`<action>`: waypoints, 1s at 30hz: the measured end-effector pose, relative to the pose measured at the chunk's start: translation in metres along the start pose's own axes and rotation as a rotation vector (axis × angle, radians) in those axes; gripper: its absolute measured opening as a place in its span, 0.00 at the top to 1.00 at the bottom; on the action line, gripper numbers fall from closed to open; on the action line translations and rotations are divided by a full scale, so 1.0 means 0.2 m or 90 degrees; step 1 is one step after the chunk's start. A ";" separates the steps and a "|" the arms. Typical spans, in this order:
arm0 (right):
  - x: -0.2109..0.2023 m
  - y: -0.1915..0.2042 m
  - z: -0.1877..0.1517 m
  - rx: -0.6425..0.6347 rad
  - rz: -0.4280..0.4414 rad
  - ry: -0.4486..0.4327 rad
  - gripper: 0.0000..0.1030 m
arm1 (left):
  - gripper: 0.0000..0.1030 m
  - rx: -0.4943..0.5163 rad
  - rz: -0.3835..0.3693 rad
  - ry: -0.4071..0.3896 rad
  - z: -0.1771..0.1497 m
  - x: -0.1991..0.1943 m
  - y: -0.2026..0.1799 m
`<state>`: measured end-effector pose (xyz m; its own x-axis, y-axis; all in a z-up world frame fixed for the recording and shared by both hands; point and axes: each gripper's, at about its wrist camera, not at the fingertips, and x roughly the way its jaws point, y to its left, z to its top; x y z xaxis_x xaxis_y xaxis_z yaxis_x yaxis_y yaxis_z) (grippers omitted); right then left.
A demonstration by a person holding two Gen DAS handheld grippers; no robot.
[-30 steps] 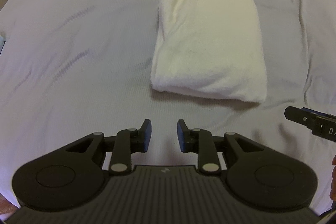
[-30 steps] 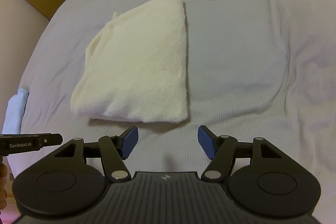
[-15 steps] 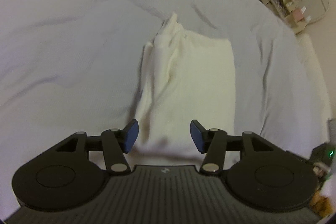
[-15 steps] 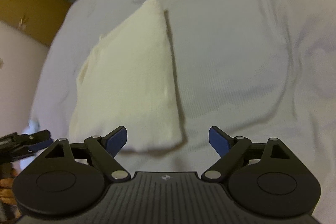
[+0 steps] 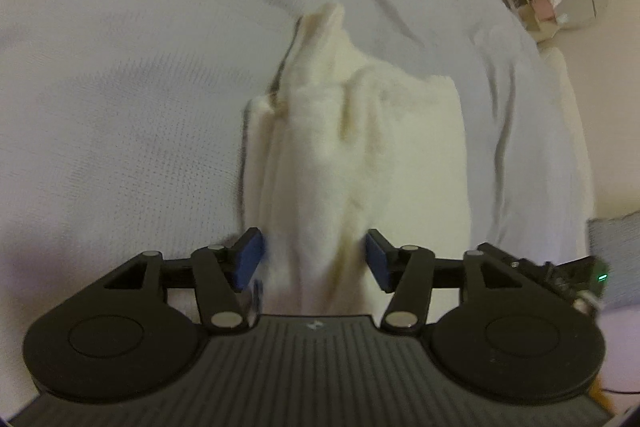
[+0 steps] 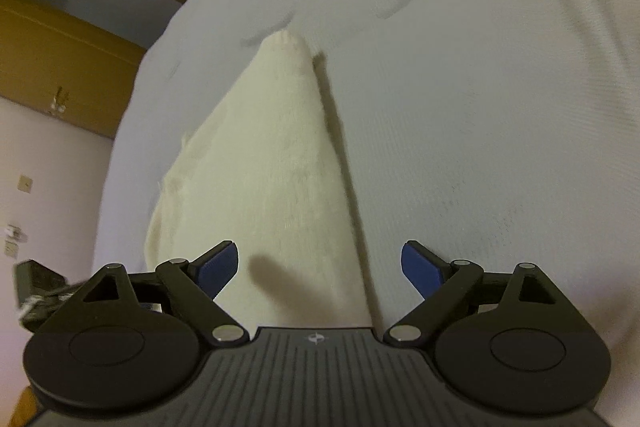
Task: Fold clothes
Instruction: 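Grasp the folded sweater bundle with the left gripper while the right gripper grasps it too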
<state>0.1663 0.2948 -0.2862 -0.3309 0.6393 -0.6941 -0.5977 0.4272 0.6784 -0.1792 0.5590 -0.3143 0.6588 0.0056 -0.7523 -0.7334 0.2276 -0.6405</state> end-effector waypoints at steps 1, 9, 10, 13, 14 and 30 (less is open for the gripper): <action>0.02 -0.01 0.01 0.002 0.005 0.001 0.11 | 0.41 -0.011 -0.014 0.005 0.01 0.01 0.03; 0.12 -0.09 0.04 0.027 0.058 0.010 0.05 | 0.26 -0.018 -0.054 0.006 0.00 0.05 0.15; 0.12 -0.09 0.04 0.027 0.060 0.011 0.04 | 0.22 -0.017 -0.058 0.008 0.00 0.05 0.15; 0.12 -0.10 0.04 0.026 0.067 0.014 0.04 | 0.11 -0.021 -0.070 0.014 0.00 0.09 0.18; 0.12 -0.10 0.04 0.027 0.069 0.014 0.04 | 0.09 -0.027 -0.078 0.016 -0.01 0.10 0.20; 0.25 -0.18 -0.01 0.054 0.135 0.046 0.23 | 0.41 -0.030 -0.151 0.017 -0.01 0.28 0.13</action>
<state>0.1701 0.3098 -0.3458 -0.4949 0.6747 -0.5475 -0.4467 0.3429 0.8263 -0.1626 0.5625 -0.3734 0.8091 -0.0683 -0.5837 -0.5666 0.1731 -0.8056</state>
